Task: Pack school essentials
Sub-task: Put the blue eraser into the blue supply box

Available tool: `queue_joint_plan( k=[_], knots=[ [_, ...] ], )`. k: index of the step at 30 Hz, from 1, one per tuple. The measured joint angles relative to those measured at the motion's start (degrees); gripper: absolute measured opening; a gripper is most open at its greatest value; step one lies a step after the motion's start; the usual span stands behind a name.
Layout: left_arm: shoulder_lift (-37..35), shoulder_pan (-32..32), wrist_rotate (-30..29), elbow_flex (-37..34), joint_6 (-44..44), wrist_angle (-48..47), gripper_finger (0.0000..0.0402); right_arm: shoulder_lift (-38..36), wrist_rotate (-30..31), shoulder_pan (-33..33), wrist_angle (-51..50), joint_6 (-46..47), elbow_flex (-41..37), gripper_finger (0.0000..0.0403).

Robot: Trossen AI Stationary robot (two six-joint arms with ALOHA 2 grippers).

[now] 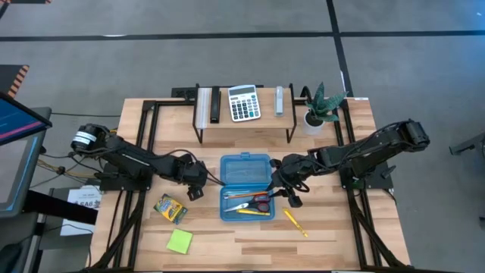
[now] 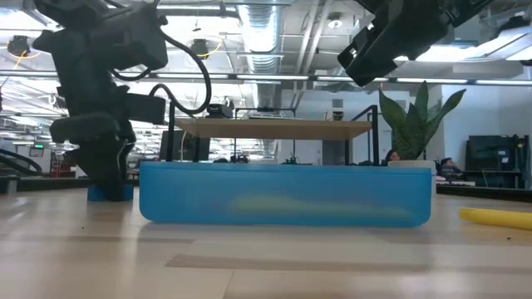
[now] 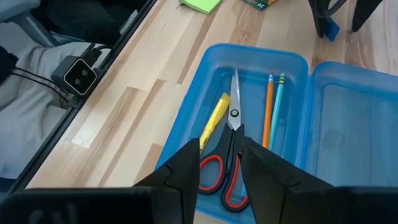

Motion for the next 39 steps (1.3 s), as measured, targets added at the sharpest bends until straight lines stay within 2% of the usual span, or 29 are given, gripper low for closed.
queue_joint_plan(
  k=[3, 6, 15, 19, 23, 27, 30, 32, 39],
  knots=[
    [0.04, 0.02, 0.44, -0.04, -0.26, 0.22, 0.0216, 0.0, 0.0, 0.02, 0.0, 0.0, 0.0, 0.0133],
    [0.1, 0.0, 1.18, -0.07, -1.22, 0.28, 0.0181, 0.0, 0.0, 0.04, -0.07, 0.02, 0.0, 0.0135],
    [0.14, -0.04, 1.77, -0.13, -2.03, 1.22, 0.0015, -0.06, 0.0, 0.15, -1.04, 0.52, 0.0, 0.0132],
    [-1.25, 0.02, 2.41, 0.0, -1.56, 0.68, 0.0006, -2.12, 0.02, 0.13, -3.97, 1.11, 0.0, 0.0133],
    [-4.67, 0.07, 1.22, 2.41, -1.38, -3.79, 0.0003, -5.43, 0.06, 0.13, -5.4, 1.55, 0.0, 0.0129],
    [-7.25, -1.47, -0.89, 5.86, -1.1, 0.8, 0.0002, -8.74, 1.23, 0.13, -6.09, 1.62, 0.0, 0.0125],
    [-7.02, -3.96, -0.04, 7.52, 2.22, 11.77, 0.0001, -10.48, 1.49, 0.13, -6.34, 1.7, 0.0, 0.0123],
    [-5.31, -5.58, 0.86, 9.17, 3.93, 17.13, 0.0001, -11.23, 1.51, 0.13, -6.55, 1.7, 0.05, 0.0123],
    [3.01, -11.03, -2.64, 17.64, 7.94, 17.86, 0.0, -11.7, 1.53, 0.17, -6.88, 1.75, 0.11, 0.0123]
  ],
)
